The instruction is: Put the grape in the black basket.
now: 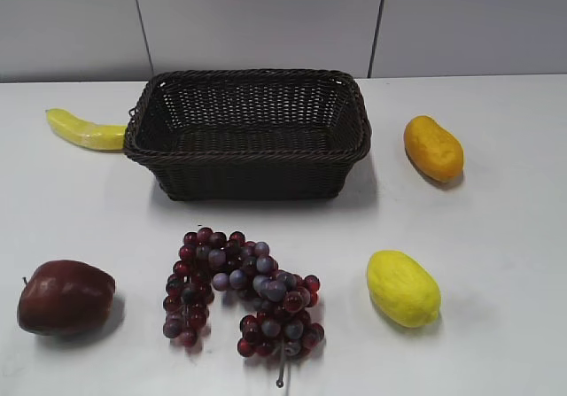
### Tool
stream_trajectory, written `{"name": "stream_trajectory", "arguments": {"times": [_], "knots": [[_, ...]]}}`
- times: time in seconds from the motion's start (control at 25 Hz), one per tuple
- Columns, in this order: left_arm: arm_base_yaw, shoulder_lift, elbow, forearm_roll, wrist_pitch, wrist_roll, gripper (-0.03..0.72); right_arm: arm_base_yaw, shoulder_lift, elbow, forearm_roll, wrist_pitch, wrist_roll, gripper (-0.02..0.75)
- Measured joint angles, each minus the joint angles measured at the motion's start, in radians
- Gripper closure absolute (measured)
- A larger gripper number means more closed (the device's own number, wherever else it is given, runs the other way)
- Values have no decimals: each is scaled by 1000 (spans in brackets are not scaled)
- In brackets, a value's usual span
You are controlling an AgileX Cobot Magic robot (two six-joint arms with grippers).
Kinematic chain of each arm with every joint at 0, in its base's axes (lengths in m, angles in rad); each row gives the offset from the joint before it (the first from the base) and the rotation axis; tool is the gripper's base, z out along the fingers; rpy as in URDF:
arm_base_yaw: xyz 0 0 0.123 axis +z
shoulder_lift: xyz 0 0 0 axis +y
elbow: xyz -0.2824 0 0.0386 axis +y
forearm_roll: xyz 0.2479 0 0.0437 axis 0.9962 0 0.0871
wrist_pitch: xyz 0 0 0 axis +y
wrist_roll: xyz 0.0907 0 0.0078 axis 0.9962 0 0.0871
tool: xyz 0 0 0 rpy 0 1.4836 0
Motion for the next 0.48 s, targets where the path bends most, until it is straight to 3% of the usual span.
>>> {"name": "stream_trajectory", "arguments": {"times": [0.48], "knots": [[0, 0, 0, -7, 0, 0, 167, 0, 0, 0, 0, 0, 0, 238]]}}
